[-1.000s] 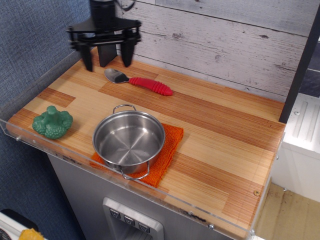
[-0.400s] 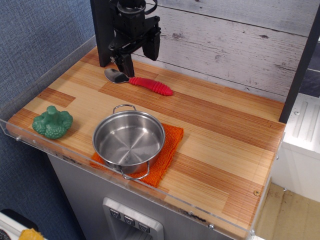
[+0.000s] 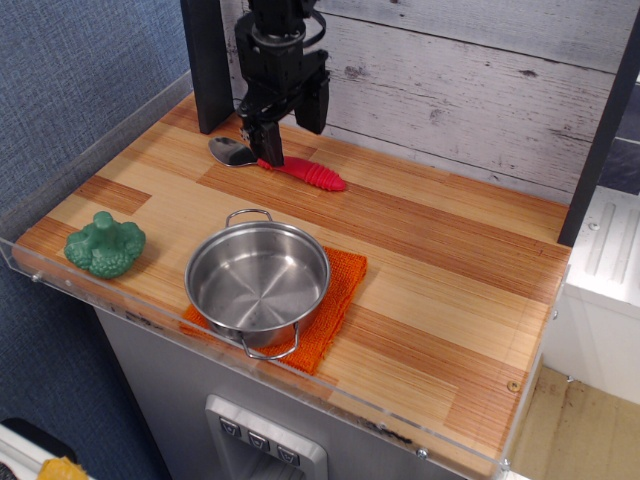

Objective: Place the spoon to the right edge of the table.

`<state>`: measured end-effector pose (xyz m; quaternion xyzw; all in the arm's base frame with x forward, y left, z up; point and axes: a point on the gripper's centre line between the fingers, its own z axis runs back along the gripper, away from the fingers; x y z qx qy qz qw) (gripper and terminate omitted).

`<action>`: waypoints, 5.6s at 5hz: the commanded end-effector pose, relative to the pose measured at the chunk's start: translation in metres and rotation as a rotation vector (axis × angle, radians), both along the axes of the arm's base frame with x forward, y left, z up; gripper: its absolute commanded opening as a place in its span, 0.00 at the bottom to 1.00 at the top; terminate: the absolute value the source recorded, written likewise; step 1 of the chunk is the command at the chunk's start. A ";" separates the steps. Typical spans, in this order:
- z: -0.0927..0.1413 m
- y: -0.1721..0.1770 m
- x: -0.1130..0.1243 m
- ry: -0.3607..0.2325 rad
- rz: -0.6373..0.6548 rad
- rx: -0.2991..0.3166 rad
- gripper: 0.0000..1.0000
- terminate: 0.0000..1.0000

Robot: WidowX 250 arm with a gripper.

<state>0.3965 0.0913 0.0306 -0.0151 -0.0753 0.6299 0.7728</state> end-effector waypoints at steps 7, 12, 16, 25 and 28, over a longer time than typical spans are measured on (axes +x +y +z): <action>0.028 0.001 -0.002 -0.081 -0.038 -0.058 0.00 0.00; 0.056 -0.108 -0.050 -0.104 -0.979 0.043 0.00 0.00; 0.016 -0.169 -0.079 -0.113 -1.292 0.023 0.00 0.00; 0.074 -0.132 -0.064 -0.154 -1.188 0.147 1.00 0.00; 0.103 -0.028 -0.083 0.058 -1.204 0.275 1.00 0.00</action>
